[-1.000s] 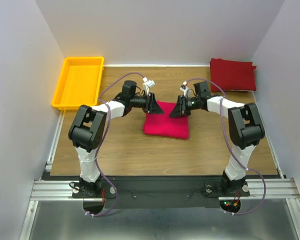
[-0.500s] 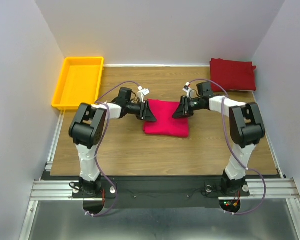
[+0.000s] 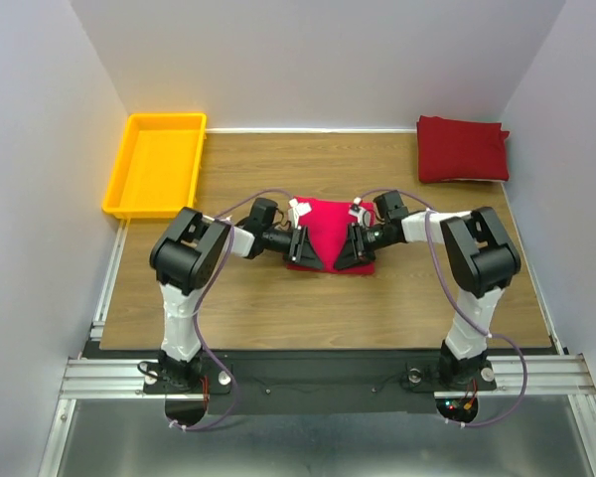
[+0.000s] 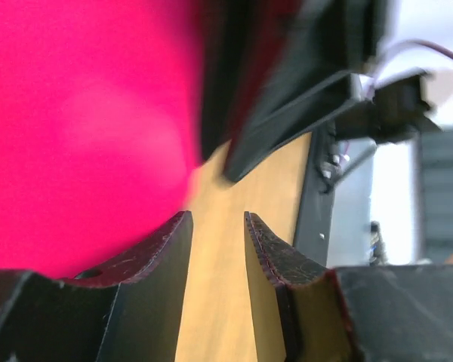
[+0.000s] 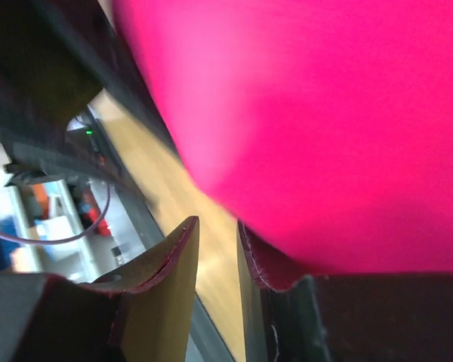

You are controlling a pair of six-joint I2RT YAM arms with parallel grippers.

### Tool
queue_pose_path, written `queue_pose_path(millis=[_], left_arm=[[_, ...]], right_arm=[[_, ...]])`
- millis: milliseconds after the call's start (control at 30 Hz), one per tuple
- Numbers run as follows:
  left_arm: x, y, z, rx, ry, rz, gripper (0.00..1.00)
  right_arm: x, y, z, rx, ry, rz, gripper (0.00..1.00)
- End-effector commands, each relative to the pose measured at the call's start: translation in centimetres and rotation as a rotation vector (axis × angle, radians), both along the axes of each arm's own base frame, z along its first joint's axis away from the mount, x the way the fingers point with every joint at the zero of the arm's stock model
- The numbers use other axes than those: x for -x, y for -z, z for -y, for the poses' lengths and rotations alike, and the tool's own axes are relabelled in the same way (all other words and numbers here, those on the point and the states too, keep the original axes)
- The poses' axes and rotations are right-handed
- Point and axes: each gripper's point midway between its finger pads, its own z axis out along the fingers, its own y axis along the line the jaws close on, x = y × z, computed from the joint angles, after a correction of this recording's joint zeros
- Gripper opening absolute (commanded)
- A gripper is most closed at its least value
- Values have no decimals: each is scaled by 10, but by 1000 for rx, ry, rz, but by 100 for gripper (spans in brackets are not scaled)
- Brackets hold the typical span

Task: Fold and stack the t-shirts
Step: Neatly place the folded tshirt to the corner

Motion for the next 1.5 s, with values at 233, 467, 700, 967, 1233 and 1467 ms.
queue_pose_path(millis=[233, 467, 700, 967, 1233, 1467], left_arm=[[-5, 29, -48, 24, -99, -128, 45], [3, -47, -55, 71, 11, 158, 47], [-42, -133, -43, -131, -93, 761, 63], [-9, -103, 46, -444, 170, 1296, 65], [22, -34, 86, -537, 402, 1415, 63], [8, -5, 105, -571, 426, 1444, 58]], right_arm=[[11, 41, 45, 58, 14, 2, 32], [21, -54, 43, -80, -28, 161, 48], [8, -81, 120, 25, 329, 244, 72], [-10, -81, 172, 108, 644, 164, 82], [-17, -63, 189, 135, 775, 54, 82], [-6, -43, 181, 88, 797, -6, 82]])
